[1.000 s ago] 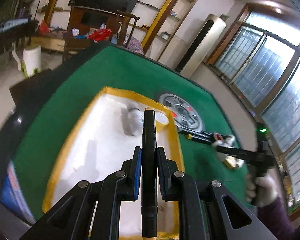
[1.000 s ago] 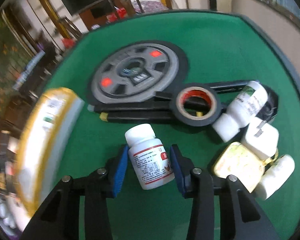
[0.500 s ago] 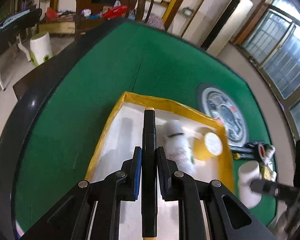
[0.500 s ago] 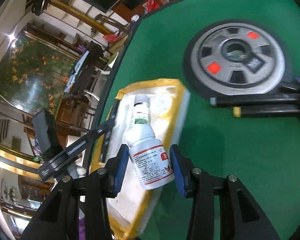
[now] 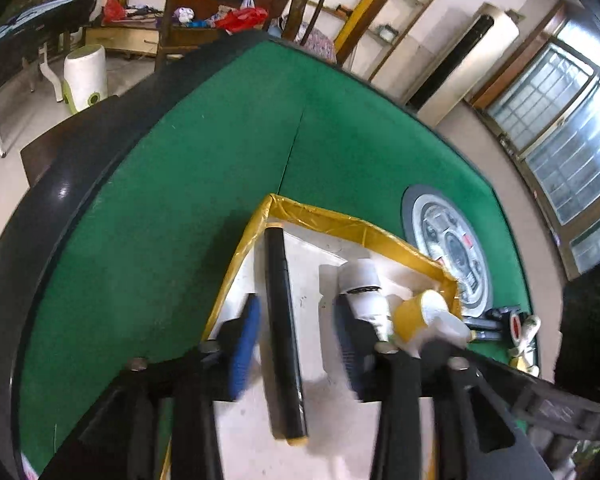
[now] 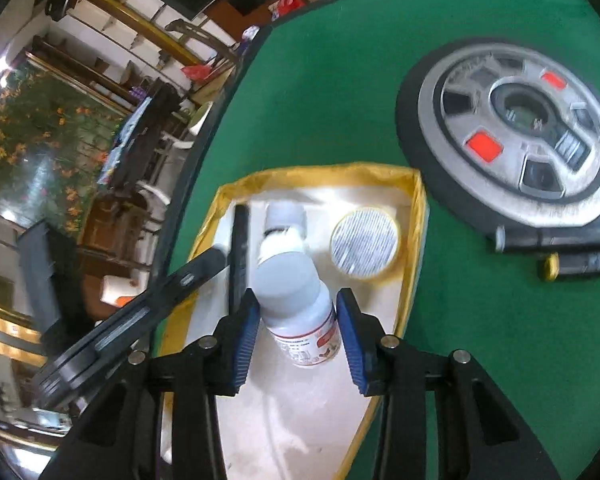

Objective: Organize rigid objects
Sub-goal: 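Lower marker and red-label bottle into the tray and open both tools, then move the left tool to the black tape roll and grasp it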

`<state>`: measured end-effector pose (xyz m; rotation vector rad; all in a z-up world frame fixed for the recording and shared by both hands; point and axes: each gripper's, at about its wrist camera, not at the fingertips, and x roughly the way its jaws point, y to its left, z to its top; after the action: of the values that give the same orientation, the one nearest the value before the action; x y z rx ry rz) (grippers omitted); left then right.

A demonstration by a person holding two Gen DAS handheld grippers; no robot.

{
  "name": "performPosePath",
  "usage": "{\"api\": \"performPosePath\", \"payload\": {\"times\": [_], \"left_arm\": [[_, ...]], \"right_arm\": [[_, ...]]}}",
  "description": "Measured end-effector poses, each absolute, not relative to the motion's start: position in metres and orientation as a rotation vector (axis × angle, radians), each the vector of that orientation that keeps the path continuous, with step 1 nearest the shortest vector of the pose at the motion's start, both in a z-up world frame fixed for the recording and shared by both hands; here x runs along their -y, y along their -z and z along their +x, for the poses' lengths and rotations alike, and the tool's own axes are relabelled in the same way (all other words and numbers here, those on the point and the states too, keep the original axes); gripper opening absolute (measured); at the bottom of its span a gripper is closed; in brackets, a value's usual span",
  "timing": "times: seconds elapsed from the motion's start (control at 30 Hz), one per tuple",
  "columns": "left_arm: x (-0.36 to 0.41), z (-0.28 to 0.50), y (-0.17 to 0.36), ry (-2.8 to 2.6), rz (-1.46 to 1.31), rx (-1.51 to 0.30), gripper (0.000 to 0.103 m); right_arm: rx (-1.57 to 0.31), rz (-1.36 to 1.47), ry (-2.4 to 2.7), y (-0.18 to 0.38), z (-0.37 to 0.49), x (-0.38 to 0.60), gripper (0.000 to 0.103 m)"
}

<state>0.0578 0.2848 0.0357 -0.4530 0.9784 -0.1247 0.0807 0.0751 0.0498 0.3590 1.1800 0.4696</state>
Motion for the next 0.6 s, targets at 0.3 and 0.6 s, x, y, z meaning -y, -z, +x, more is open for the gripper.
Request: {"api": "performPosePath", "payload": {"times": [0.3, 0.6], "left_arm": [[-0.293, -0.002, -0.077, 0.118, -0.464, -0.85, 0.068], [-0.26, -0.062, -0.105, 0.082, -0.375, -0.759, 0.079]], "right_arm": [[-1.066, 0.326, -0.497, -0.074, 0.073, -0.073, 0.061], [-0.938, 0.273, -0.415, -0.099, 0.021, -0.01, 0.062]]}}
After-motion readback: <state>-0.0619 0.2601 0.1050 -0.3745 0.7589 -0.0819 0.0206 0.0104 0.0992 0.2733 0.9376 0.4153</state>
